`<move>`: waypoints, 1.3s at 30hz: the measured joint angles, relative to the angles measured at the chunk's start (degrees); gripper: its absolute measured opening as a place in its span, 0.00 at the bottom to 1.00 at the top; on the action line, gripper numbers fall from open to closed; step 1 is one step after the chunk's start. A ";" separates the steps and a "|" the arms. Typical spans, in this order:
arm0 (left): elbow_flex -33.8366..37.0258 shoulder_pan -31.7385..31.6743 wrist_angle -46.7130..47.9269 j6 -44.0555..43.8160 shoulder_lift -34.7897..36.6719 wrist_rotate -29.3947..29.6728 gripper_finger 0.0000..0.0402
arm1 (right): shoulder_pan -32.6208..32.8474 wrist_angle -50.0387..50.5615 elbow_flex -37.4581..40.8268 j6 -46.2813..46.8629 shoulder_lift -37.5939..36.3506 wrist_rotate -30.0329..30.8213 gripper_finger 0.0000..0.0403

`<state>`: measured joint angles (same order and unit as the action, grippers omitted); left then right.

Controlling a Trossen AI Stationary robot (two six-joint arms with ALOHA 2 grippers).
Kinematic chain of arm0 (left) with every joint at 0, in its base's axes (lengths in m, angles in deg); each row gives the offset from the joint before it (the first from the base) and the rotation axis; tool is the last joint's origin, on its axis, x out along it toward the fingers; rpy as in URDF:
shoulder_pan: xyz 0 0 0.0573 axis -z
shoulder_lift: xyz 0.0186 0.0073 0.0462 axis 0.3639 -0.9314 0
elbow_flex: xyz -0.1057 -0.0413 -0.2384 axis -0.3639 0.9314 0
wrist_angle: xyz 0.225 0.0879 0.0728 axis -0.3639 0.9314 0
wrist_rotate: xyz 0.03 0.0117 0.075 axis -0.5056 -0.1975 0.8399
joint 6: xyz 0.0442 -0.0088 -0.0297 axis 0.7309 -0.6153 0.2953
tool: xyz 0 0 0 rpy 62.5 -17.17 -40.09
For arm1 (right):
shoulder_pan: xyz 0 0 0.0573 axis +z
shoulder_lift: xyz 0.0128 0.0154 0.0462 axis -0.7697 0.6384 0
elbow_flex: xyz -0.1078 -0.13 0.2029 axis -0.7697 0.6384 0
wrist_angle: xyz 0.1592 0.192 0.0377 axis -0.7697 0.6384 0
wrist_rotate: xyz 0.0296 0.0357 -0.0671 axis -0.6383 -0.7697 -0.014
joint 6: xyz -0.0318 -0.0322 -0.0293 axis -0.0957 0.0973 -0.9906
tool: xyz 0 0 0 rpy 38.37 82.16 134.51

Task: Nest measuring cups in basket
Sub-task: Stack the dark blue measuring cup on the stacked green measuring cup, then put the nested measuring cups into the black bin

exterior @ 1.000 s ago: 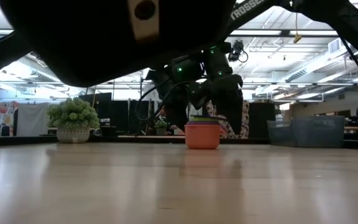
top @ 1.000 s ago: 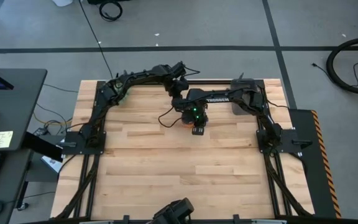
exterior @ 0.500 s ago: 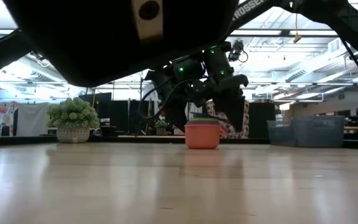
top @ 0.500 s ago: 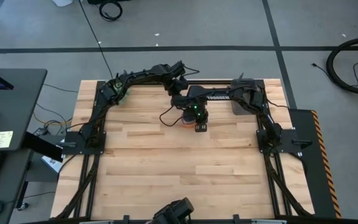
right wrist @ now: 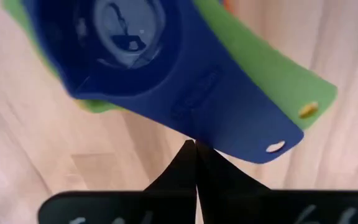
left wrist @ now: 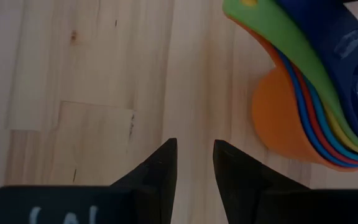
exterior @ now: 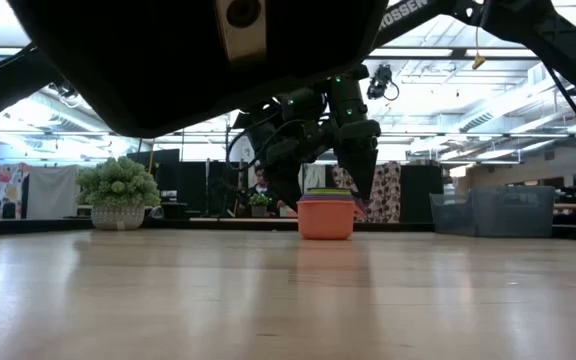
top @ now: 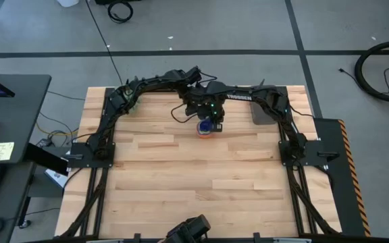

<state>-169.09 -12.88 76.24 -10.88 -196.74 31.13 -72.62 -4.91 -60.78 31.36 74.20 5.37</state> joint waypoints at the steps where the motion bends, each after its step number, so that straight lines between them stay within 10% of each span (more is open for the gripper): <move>1: 0.00 0.00 0.02 0.01 0.00 0.00 0.27 | -0.22 -0.40 0.02 -0.40 0.00 0.16 0.00; 18: 0.00 0.02 2.02 -0.40 0.02 0.09 0.27 | -1.10 3.35 -1.54 -2.96 -0.04 0.62 0.00; 39: -0.04 -0.83 21.45 -0.44 0.07 0.79 0.27 | -0.19 10.53 -19.89 6.73 -0.35 -19.05 0.13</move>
<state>-169.14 -13.70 97.69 -11.32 -196.67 31.92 -72.81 5.62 -80.67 38.08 73.85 -13.68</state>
